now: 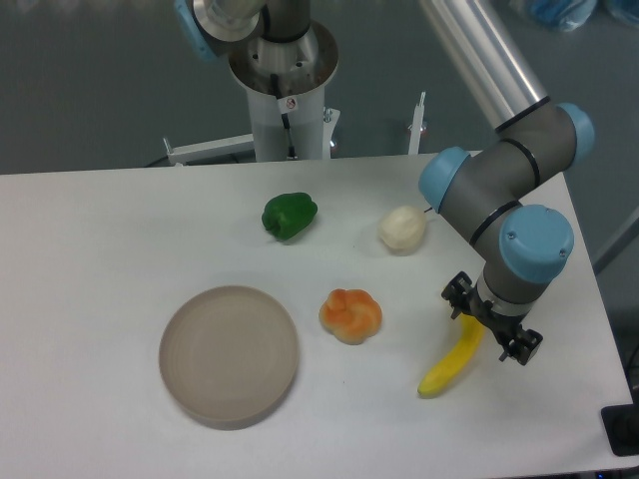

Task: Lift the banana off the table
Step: 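Lower the open gripper down onto the yellow banana's tip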

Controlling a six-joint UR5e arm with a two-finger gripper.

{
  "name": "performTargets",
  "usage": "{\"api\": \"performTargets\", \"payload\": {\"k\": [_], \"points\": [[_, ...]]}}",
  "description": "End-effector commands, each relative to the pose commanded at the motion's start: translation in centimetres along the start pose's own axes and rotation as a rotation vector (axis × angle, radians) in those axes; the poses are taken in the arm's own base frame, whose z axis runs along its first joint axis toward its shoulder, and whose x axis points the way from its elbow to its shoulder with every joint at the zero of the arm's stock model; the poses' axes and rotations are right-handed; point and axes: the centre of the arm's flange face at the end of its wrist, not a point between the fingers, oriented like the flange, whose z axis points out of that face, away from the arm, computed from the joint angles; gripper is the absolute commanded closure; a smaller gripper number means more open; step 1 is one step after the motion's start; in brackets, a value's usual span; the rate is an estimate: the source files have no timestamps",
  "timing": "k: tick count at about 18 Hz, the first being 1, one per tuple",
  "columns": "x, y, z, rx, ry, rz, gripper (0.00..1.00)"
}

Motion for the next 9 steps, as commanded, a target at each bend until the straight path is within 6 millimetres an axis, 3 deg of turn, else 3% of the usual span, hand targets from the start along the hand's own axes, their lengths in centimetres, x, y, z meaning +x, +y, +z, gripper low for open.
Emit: {"api": "performTargets", "payload": {"k": [7,9], "points": [[0.4,-0.4,1.2,-0.005,0.016,-0.021,0.0],[1.1,-2.3,2.1,-0.021,0.024,-0.1,0.0]]}}
